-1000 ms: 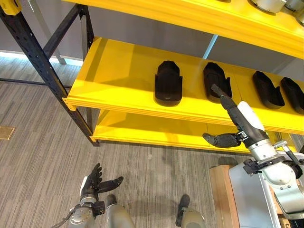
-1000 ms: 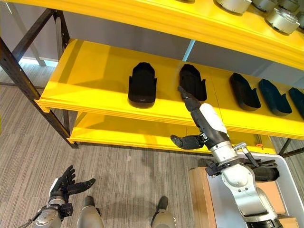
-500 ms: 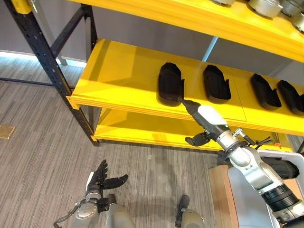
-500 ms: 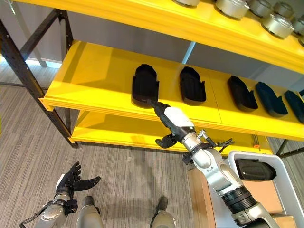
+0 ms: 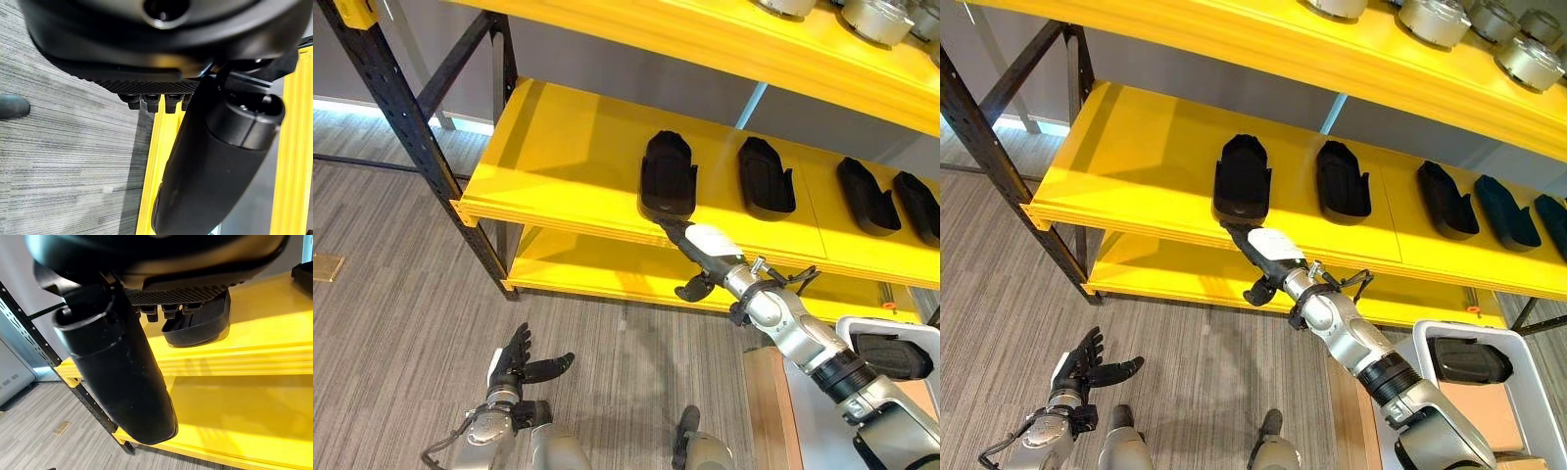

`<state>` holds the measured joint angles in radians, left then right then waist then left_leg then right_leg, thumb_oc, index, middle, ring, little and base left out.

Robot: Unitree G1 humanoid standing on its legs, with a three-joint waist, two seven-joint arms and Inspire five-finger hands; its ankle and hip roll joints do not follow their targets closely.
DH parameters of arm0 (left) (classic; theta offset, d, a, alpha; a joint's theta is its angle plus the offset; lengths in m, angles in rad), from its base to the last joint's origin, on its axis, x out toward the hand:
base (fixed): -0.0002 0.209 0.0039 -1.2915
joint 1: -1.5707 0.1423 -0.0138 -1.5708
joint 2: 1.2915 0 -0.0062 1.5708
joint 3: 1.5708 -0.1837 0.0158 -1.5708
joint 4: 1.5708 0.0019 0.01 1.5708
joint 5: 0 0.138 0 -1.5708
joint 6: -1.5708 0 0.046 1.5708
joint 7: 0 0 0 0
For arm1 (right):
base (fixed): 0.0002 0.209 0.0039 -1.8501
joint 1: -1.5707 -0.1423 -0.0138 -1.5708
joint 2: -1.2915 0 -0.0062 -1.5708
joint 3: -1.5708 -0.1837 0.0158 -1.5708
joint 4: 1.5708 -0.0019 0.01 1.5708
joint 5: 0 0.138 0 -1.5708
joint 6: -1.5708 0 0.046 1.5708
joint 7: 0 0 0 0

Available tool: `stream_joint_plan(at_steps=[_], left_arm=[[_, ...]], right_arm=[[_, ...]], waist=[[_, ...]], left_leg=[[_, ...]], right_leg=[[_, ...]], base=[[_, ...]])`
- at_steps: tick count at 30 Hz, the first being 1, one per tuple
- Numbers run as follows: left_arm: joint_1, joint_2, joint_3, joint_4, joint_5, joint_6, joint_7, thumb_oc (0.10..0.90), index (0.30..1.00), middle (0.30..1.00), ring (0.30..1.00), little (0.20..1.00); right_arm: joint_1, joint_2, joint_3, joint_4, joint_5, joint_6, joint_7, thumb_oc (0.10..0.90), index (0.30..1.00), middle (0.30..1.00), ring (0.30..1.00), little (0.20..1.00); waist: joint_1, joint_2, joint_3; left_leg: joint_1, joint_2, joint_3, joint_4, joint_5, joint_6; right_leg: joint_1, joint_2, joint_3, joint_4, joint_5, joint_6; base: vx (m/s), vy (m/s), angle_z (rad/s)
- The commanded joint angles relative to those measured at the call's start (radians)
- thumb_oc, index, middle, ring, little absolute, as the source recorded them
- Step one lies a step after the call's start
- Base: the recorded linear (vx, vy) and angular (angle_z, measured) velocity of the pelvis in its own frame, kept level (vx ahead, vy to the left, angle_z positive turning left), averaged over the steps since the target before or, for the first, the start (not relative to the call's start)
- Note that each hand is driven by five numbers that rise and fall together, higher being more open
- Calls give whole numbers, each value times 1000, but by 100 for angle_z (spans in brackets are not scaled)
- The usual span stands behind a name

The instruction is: Move parts from the plastic box to the shelf.

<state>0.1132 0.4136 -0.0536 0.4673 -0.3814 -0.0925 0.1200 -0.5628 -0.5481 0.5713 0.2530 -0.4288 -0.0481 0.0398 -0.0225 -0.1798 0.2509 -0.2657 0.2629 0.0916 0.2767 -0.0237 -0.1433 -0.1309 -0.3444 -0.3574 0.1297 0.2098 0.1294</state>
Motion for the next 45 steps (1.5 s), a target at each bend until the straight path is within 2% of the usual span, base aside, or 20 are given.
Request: stream_joint_plan(at_steps=[1, 10, 26, 45], left_arm=[[-25, 27, 4, -83, 11, -85, -1, 900, 1000, 1000, 1000, 1000], [-18, 35, 10, -95, 1, -89, -8, 900, 1000, 1000, 1000, 1000], [-18, 35, 8, -100, -7, -93, -10, 900, 1000, 1000, 1000, 1000], [-22, 35, 14, -98, -4, -92, -14, 900, 1000, 1000, 1000, 1000]], right_arm=[[-184, 14, -37, 6, -8, -19, -42, 900, 1000, 1000, 1000, 1000], [-228, 16, -14, 121, -45, 1, -44, 900, 1000, 1000, 1000, 1000], [-257, 22, -6, 218, -91, 19, -61, 900, 1000, 1000, 1000, 1000], [-310, -43, -18, 206, -133, 24, -77, 900, 1000, 1000, 1000, 1000]], waist=[[27, 13, 18], [39, 17, 32], [49, 32, 53], [48, 38, 66]], left_leg=[[148, -54, 71, -109, -47, 79], [131, -65, 64, -98, -52, 84], [107, -74, 56, -85, -53, 90], [93, -81, 54, -72, -59, 96]], right_leg=[[11, -22, 14, 168, 10, 98], [3, -28, 12, 173, 18, 97], [-13, -38, 4, 183, 8, 91], [-33, -48, 12, 200, 13, 91]], base=[[0, 0, 0], [2, 11, 1], [1, 5, 3], [1, 1, -1]])
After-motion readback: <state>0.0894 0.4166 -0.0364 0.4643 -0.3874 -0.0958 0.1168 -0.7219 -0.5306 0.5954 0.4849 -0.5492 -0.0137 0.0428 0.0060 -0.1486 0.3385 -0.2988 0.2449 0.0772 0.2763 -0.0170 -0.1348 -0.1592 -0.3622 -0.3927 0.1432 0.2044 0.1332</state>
